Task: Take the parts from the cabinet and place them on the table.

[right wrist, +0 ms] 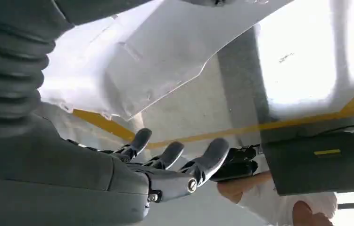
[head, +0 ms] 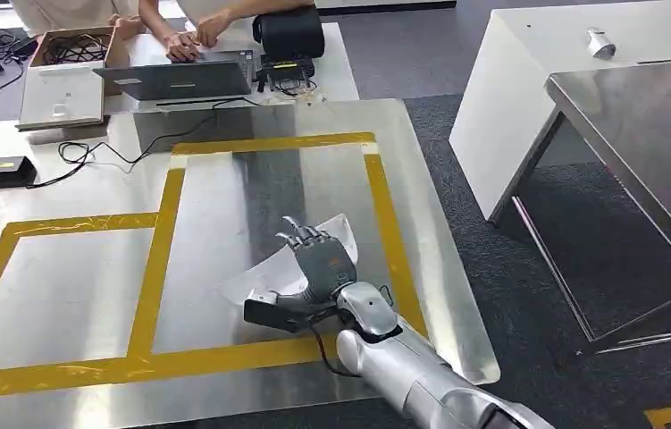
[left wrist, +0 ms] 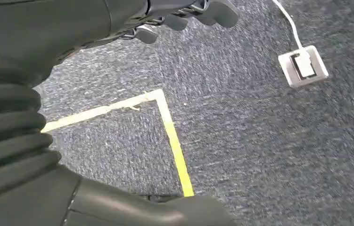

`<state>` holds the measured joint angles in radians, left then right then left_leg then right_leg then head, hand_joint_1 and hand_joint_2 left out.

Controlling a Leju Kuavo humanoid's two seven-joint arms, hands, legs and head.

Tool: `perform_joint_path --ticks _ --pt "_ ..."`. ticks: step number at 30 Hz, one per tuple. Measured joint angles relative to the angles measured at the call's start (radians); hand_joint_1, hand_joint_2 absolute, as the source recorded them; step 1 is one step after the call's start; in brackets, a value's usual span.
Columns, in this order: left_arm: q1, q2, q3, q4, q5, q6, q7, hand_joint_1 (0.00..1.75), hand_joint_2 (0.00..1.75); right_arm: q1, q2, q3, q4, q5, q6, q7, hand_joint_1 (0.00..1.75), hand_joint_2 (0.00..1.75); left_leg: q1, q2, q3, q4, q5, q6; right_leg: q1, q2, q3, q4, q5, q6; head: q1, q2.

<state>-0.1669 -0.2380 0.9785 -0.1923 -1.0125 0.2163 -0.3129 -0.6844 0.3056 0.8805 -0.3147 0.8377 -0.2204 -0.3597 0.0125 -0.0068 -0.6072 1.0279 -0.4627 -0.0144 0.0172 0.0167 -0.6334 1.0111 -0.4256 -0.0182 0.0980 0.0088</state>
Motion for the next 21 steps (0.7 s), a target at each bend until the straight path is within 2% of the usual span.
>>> perform_joint_path --ticks 5,10,14,18,19,20,21 --pt "0.000 0.000 0.000 0.000 0.017 0.015 0.036 0.00 0.00 -0.013 -0.003 -0.026 -0.004 -0.015 -0.058 -0.026 0.00 0.00 0.000 0.000 0.000 0.001 0.000 -0.001 -0.003 0.000 0.000 0.000 0.001 0.001 0.000 0.000" --pt "0.003 0.005 0.001 0.000 0.022 0.027 0.037 0.00 0.00 -0.019 -0.018 -0.071 -0.048 -0.013 -0.110 -0.049 0.00 0.00 -0.003 0.000 0.000 0.001 0.000 -0.001 -0.005 0.000 0.000 0.000 0.002 0.004 -0.002 0.000" --pt "0.008 0.015 0.005 0.000 0.035 0.027 0.031 0.00 0.00 -0.014 -0.052 -0.120 -0.115 0.017 -0.129 -0.053 0.00 0.00 -0.007 0.000 0.000 0.003 -0.001 0.002 -0.007 0.000 0.001 0.000 0.002 0.010 -0.002 0.000" --pt "0.011 0.021 0.011 0.000 0.038 0.027 0.028 0.00 0.00 -0.002 -0.078 -0.164 -0.166 0.033 -0.130 -0.057 0.00 0.00 -0.012 0.000 0.000 0.004 -0.002 0.010 -0.013 0.000 0.002 -0.001 0.003 0.019 -0.003 0.000" --pt "0.011 0.021 0.012 0.000 0.038 0.027 0.028 0.00 0.00 -0.001 -0.082 -0.171 -0.176 0.034 -0.130 -0.058 0.00 0.00 -0.005 0.000 0.003 -0.004 0.003 0.016 -0.011 0.000 0.002 -0.001 0.002 0.024 -0.004 0.000" --pt "0.011 0.020 0.012 0.000 0.038 0.027 0.028 0.00 0.00 0.002 -0.085 -0.177 -0.184 0.035 -0.130 -0.058 0.00 0.00 0.000 0.005 0.010 -0.011 0.008 0.022 -0.013 -0.002 0.000 0.011 -0.007 0.028 -0.005 0.000" --pt "0.011 0.020 0.012 0.000 0.038 0.027 0.027 0.00 0.00 0.002 -0.090 -0.183 -0.190 0.035 -0.130 -0.058 0.00 0.00 0.001 0.005 0.011 -0.013 0.009 0.026 -0.012 -0.004 -0.016 0.052 -0.040 0.030 -0.003 0.000"
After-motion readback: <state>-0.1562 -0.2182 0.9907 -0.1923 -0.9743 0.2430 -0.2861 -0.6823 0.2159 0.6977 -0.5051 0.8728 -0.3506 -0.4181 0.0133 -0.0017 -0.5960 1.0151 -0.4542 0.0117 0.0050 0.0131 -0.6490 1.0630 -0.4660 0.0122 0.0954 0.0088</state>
